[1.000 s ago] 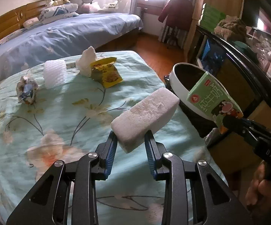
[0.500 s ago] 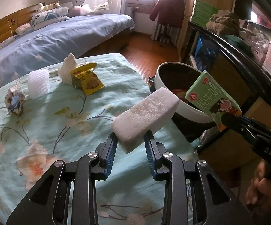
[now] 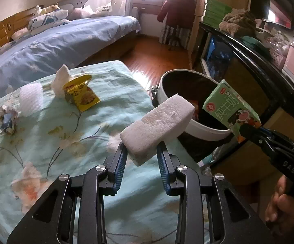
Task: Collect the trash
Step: 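Carry the foam block and green carton over the bin and open both tools, then move both open tools back over the bed toward the crumpled paper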
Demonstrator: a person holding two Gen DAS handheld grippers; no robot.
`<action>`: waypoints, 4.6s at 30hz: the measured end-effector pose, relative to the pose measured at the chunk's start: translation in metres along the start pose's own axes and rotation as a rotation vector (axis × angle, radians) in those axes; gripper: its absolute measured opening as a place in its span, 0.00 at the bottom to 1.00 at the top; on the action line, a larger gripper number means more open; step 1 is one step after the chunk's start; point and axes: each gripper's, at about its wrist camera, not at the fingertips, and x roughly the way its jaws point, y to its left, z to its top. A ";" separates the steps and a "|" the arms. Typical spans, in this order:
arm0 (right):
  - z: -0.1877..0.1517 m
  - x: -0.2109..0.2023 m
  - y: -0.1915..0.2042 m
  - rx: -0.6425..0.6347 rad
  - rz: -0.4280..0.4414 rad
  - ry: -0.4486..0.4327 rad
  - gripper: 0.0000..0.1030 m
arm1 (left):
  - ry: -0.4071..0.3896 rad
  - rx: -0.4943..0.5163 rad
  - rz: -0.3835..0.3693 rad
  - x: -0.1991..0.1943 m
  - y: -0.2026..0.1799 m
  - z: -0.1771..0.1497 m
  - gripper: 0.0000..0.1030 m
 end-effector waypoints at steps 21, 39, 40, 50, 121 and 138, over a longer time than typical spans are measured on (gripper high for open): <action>0.012 0.006 -0.019 0.008 -0.108 -0.001 0.31 | 0.004 0.065 -0.030 0.022 -0.037 0.031 0.28; 0.031 0.020 -0.034 0.016 -0.169 0.017 0.31 | 0.021 0.072 -0.036 0.051 -0.056 0.060 0.28; 0.031 0.021 -0.035 0.017 -0.171 0.018 0.31 | 0.022 0.071 -0.036 0.052 -0.057 0.061 0.28; 0.032 0.030 -0.041 0.026 -0.193 0.043 0.31 | 0.030 0.087 -0.027 0.062 -0.065 0.067 0.28; -0.001 0.072 0.138 -0.182 0.215 0.085 0.90 | -0.124 -0.222 0.468 -0.062 0.144 -0.076 0.95; 0.021 0.135 0.154 -0.171 0.182 0.164 0.90 | -0.080 -0.349 0.436 -0.032 0.209 -0.048 1.00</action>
